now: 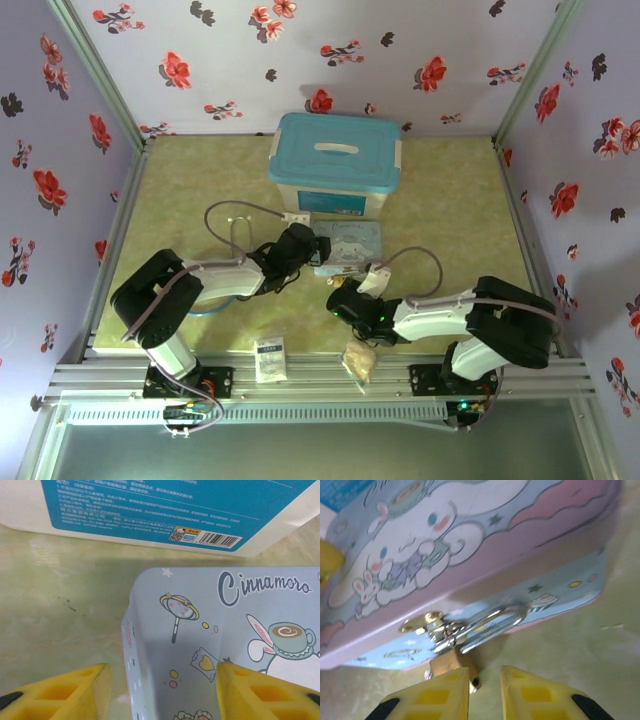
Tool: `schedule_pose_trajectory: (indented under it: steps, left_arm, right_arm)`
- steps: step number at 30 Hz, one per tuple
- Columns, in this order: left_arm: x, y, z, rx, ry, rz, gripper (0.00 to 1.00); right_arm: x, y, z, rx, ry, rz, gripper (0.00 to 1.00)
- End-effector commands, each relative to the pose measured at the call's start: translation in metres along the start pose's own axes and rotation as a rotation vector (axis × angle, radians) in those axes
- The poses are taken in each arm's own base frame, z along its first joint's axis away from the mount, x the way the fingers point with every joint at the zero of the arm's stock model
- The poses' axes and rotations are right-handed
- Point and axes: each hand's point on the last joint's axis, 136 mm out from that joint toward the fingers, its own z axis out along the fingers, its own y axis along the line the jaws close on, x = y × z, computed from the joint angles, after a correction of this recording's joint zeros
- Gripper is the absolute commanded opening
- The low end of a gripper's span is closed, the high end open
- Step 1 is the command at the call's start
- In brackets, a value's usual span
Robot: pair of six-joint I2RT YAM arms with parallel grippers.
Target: Unlock the padlock with the key
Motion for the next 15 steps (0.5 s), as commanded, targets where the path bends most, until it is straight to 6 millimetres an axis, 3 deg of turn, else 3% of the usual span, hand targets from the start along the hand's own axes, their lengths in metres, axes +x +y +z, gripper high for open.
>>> schedule_pose_trajectory:
  steps: [1,6,9,12,15]
  left_arm:
    - [0.071,0.065,-0.008,-0.239,0.212,0.130,0.56]
    - [0.074,0.064,-0.008,-0.238,0.219,0.131,0.56]
    - [0.071,0.058,-0.008,-0.220,0.214,0.120,0.57]
    - [0.067,0.052,-0.008,-0.195,0.212,0.108,0.57]
    - [0.066,0.049,-0.009,-0.185,0.207,0.099,0.58]
  right_arm:
    - [-0.018,-0.011,-0.001,0.007,-0.077,0.069,0.21]
    - [-0.018,-0.013,-0.006,0.000,-0.054,-0.010,0.24]
    - [-0.010,-0.001,-0.010,-0.016,-0.016,-0.156,0.35]
    - [-0.001,-0.005,-0.009,0.043,0.026,-0.280,0.48]
    - [0.008,0.001,-0.003,0.062,0.064,-0.333,0.52]
